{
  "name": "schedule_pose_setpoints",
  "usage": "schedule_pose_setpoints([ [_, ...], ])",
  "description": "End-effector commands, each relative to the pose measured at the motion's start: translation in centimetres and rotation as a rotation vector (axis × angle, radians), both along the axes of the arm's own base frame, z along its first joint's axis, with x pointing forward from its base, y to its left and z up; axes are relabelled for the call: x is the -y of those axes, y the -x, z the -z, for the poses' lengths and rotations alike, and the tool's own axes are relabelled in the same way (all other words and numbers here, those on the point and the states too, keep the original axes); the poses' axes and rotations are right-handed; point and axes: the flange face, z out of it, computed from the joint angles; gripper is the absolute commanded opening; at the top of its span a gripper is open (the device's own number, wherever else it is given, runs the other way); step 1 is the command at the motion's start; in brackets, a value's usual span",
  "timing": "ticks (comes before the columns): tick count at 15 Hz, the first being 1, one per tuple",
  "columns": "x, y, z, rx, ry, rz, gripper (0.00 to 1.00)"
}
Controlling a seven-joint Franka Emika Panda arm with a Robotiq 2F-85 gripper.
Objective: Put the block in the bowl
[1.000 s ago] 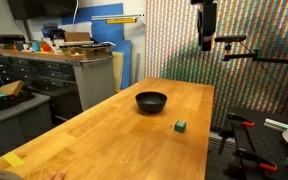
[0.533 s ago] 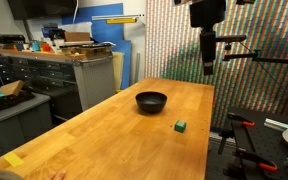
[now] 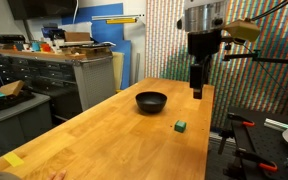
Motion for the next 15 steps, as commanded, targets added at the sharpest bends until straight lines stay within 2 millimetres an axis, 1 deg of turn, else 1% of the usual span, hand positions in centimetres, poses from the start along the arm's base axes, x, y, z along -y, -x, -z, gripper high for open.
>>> schedule_pose_setpoints([
  [1, 1.2, -0.2, 2.9, 0.050, -0.017, 0.048, 1.00],
  [4, 2.3, -0.3, 5.7, 0.067, -0.030, 0.062, 1.00],
  [7, 3.4, -0.6, 8.1, 0.074, -0.026, 0.049, 1.00],
  [15, 5.2, -2.2, 12.9, 0.086, -0.053, 0.005, 1.00],
])
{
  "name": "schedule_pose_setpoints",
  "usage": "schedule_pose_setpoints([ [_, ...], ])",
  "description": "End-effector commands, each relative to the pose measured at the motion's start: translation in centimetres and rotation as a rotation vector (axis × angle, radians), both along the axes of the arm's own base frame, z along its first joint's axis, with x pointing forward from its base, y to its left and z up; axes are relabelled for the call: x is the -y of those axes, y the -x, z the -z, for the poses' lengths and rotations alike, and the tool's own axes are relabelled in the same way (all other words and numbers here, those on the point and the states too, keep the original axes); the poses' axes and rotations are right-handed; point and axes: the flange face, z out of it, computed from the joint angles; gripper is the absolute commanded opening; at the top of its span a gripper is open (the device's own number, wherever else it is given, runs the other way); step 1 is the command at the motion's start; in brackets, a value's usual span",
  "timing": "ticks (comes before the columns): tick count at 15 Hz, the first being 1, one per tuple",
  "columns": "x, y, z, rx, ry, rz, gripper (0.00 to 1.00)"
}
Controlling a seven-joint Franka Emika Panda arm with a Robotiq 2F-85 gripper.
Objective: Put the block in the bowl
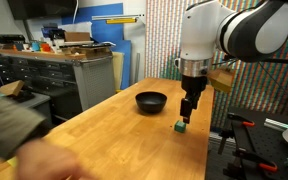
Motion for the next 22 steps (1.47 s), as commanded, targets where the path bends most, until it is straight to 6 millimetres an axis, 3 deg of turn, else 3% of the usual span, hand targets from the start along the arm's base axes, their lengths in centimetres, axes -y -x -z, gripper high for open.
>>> schedule_pose_setpoints([
  [1, 0.8, -1.2, 1.9, 0.019, -0.008, -0.015, 1.00],
  [11, 1.7, -3.6, 5.9, 0.025, -0.040, -0.029, 1.00],
  [18, 2.8, -4.0, 8.2, 0.015, -0.064, -0.030, 1.00],
  [19, 2.9, -4.0, 8.4, 0.012, -0.070, -0.030, 0.79],
  [22, 3.2, -4.2, 8.2, 0.004, -0.081, -0.033, 0.58],
])
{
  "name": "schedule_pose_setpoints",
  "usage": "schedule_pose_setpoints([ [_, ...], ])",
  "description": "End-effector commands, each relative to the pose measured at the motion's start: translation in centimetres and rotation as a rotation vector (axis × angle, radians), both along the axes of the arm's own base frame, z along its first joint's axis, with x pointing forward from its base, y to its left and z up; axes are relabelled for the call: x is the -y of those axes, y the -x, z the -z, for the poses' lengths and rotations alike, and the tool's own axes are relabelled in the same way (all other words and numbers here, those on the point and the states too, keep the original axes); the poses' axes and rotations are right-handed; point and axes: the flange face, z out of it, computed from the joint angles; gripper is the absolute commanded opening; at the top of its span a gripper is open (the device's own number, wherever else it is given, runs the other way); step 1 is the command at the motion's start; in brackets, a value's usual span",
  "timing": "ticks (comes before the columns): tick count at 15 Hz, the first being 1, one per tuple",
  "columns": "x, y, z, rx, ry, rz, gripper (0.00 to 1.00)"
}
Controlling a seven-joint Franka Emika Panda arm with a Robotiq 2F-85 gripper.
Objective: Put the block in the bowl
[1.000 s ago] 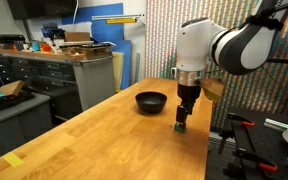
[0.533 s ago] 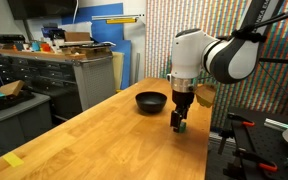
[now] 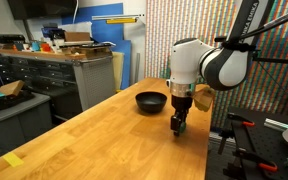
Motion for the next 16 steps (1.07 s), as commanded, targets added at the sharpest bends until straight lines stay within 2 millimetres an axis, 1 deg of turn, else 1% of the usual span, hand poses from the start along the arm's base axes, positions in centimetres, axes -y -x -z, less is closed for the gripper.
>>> schedule_pose_setpoints([
  [1, 0.2, -0.8, -0.8, 0.015, -0.020, -0.017, 0.48],
  [4, 0.0, -1.5, -2.7, 0.022, -0.030, -0.024, 0.26],
  [5, 0.0, -1.8, -3.5, 0.026, -0.032, -0.026, 0.21],
  [8, 0.1, -2.9, -6.6, 0.041, -0.033, -0.033, 0.21],
  [11, 1.2, -4.6, -10.3, 0.048, -0.016, -0.031, 0.21],
  [12, 1.8, -5.3, -11.5, 0.049, -0.008, -0.025, 0.21],
  [14, 3.1, -6.7, -13.3, 0.054, 0.005, -0.011, 0.21],
  [15, 3.8, -7.4, -13.8, 0.052, 0.006, -0.003, 0.21],
  [16, 4.7, -8.1, -14.0, 0.050, 0.013, 0.003, 0.21],
])
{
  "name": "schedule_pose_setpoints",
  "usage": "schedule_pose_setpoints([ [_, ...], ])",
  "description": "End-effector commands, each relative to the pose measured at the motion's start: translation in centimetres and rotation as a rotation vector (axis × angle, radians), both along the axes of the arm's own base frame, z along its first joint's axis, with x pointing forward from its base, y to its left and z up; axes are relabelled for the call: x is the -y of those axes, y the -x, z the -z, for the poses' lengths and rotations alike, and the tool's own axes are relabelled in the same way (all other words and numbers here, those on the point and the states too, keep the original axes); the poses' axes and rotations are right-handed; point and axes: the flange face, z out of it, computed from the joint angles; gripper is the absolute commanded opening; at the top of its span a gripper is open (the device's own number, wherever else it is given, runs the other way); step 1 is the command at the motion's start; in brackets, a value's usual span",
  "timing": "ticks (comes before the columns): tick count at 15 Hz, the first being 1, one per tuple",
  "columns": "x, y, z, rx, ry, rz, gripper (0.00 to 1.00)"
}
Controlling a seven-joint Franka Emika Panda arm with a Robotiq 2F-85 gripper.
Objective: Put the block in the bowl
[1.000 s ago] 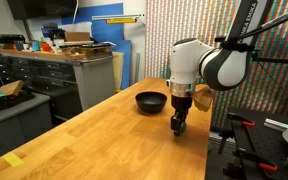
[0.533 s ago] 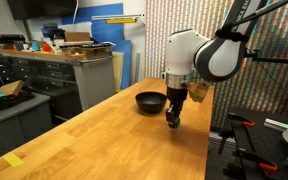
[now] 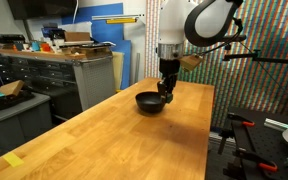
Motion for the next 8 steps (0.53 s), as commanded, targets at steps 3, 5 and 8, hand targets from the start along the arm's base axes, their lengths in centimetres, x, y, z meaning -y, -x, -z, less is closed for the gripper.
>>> schedule_pose_setpoints([
  [3, 4.4, -3.9, -2.0, -0.010, 0.032, 0.027, 0.21],
  [5, 5.8, -5.4, -2.0, -0.016, 0.040, 0.038, 0.21],
  [8, 7.3, -7.5, -1.4, -0.017, 0.045, 0.047, 0.21],
])
